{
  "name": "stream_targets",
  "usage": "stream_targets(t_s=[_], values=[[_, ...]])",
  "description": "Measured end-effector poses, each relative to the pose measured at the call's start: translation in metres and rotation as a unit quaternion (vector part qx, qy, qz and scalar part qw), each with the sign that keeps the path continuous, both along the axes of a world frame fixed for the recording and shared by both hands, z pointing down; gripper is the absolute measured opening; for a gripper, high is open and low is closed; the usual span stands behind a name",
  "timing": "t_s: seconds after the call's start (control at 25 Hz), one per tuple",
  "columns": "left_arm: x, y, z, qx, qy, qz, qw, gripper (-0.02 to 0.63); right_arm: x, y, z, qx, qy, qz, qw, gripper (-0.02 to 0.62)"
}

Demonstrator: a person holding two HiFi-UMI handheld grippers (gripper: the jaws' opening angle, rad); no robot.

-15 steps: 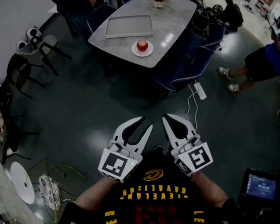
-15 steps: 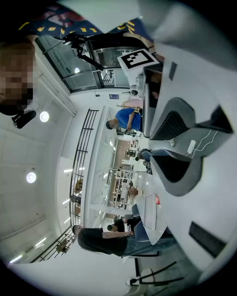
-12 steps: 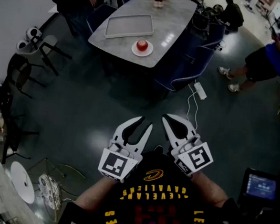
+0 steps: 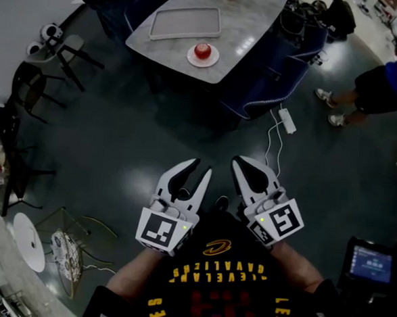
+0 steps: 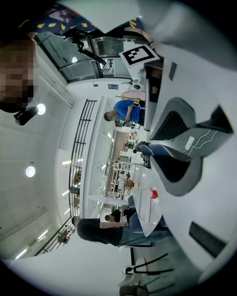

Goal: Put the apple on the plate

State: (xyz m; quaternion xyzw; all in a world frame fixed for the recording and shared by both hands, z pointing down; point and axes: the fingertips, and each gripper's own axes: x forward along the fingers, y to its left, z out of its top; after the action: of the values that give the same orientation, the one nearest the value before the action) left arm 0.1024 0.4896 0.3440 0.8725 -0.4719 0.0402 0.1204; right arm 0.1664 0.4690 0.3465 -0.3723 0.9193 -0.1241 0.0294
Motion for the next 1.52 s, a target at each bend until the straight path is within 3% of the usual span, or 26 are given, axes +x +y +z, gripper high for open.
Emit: stream_targets(t_s=[0.36,0.8,1.2,1.52], values=[[-0.018,-0.028,0.019,-0.030,0.004,-0.031,0.9991,0.106,-0.017,-0.027,0.024,-0.030,0.014,-0.025,0.999,0.008],[-0.089,-0.120,0.025,-0.021,0.031,0.004,0.9993,0.106,-0.089,-0.114,0.025,-0.028,0.045,0.002,0.999,0.008],[-0.148,-0.191,0.027,-0.040,0.063,0.032,0.9967,0.106,-0.142,-0.179,0.026,-0.039,0.059,0.044,0.996,0.008],[-0.150,-0.239,0.028,-0.056,0.079,0.036,0.9946,0.106,-0.143,-0.218,0.034,-0.074,0.057,0.057,0.994,0.009]])
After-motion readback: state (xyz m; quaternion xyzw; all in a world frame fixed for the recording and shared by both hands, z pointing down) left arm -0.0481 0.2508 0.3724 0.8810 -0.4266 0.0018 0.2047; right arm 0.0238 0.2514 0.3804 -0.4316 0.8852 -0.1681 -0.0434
